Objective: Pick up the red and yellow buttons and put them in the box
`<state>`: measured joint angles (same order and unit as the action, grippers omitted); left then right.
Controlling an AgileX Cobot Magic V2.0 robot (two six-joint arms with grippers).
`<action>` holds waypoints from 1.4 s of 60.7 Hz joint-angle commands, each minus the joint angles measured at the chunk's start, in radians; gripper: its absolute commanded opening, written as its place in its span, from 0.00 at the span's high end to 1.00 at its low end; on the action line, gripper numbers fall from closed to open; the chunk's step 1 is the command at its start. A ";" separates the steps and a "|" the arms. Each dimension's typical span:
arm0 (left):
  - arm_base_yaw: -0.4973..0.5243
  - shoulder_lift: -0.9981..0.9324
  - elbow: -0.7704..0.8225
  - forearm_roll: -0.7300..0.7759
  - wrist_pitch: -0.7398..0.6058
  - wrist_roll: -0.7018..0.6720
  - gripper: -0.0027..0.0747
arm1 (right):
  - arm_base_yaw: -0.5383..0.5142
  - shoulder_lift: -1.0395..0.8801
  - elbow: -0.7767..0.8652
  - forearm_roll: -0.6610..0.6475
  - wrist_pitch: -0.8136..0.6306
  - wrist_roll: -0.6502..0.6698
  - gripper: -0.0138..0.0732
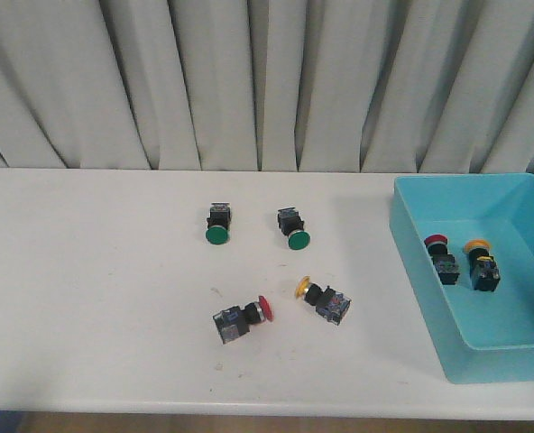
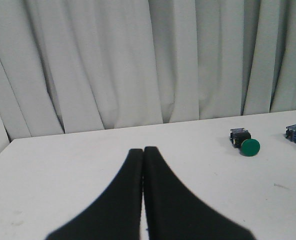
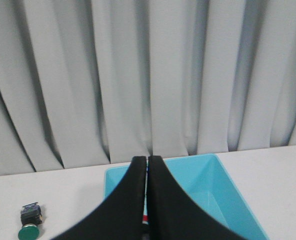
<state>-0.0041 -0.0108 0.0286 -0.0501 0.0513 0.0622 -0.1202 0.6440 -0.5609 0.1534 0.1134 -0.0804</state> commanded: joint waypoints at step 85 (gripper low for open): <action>-0.005 -0.014 0.047 0.000 -0.067 -0.009 0.97 | 0.096 -0.666 0.597 -0.171 -0.051 0.080 0.85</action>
<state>-0.0041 -0.0108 0.0286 -0.0501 0.0513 0.0622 -0.0261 -0.0094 0.0295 -0.0141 0.1325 0.0108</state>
